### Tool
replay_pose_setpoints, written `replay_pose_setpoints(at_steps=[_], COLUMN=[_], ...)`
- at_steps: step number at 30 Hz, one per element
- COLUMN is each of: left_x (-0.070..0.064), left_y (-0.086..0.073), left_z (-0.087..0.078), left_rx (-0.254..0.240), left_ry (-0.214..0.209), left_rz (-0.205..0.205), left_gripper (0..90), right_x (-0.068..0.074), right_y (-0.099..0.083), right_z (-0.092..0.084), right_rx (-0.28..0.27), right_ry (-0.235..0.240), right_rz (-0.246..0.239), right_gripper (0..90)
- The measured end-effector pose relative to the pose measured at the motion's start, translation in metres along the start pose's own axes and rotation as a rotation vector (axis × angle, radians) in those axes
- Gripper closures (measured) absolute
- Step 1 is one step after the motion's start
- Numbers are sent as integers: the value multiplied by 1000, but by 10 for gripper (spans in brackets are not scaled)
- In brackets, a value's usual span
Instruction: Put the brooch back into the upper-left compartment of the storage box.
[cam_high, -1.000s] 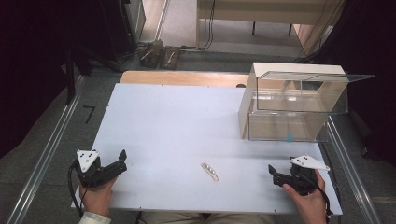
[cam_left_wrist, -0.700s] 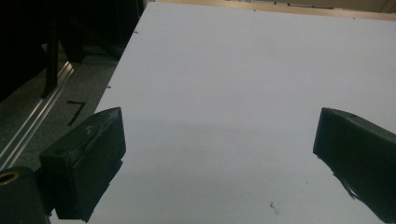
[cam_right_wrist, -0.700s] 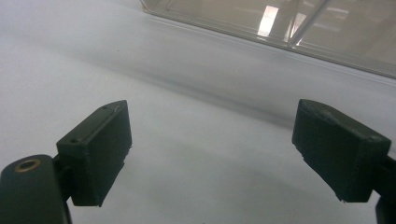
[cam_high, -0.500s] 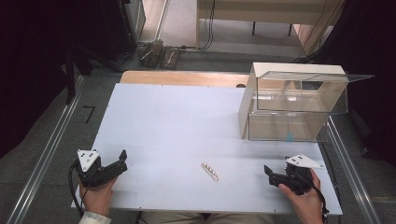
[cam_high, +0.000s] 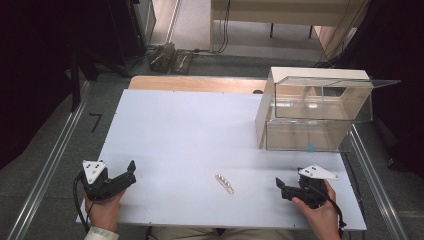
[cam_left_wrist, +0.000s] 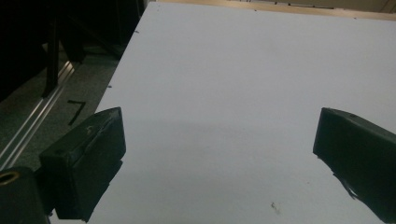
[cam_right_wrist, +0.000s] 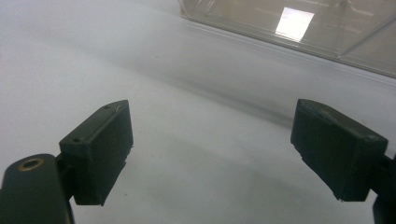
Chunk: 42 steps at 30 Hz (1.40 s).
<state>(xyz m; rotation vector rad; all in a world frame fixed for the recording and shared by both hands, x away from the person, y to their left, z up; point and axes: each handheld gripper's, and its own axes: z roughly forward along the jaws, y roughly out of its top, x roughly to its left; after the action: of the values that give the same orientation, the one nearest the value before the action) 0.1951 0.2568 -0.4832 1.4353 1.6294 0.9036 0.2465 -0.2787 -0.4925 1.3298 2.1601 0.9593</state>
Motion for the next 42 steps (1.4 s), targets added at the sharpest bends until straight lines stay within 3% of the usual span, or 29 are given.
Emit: replay_pose_setpoints(at_steps=[42], left_x=[1], left_y=[0], left_z=[0], left_rx=[-1], left_ry=[-3], left_rz=[-3], left_gripper=[16], right_x=[51], right_y=[16], right_z=[22], right_rx=[-10], right_ry=[131], right_rz=[-73], right_gripper=[130])
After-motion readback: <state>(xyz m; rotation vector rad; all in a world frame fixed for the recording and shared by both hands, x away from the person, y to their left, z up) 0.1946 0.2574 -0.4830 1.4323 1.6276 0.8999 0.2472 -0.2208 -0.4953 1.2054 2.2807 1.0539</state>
